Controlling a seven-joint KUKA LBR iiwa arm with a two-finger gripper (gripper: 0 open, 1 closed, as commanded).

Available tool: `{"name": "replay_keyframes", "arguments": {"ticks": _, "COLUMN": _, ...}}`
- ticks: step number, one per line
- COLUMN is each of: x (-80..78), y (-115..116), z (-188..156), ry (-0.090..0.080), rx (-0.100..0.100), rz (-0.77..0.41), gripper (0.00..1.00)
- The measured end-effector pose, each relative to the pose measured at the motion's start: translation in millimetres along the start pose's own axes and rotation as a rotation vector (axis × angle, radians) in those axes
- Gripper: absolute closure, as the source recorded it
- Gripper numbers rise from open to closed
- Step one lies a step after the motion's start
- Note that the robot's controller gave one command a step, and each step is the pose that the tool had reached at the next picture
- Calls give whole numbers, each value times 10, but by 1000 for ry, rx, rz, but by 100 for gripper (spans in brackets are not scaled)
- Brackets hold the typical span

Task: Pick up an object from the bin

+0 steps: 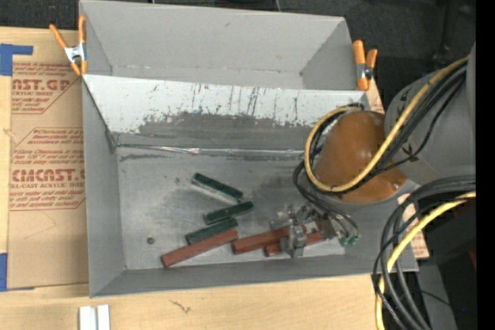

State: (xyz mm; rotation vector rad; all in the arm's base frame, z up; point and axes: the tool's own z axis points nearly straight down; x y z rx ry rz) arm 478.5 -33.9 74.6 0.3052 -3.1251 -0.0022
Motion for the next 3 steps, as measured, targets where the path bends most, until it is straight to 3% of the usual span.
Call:
{"name": "replay_keyframes", "arguments": {"ticks": 1, "x": -7, "y": 3, "z": -344, "ry": -2, "rx": 2, "rz": -1, "gripper": 100}}
{"name": "replay_keyframes", "arguments": {"ticks": 3, "x": -3, "y": 8, "z": -474, "ry": 1, "rx": 1, "rz": -1, "gripper": 100}}
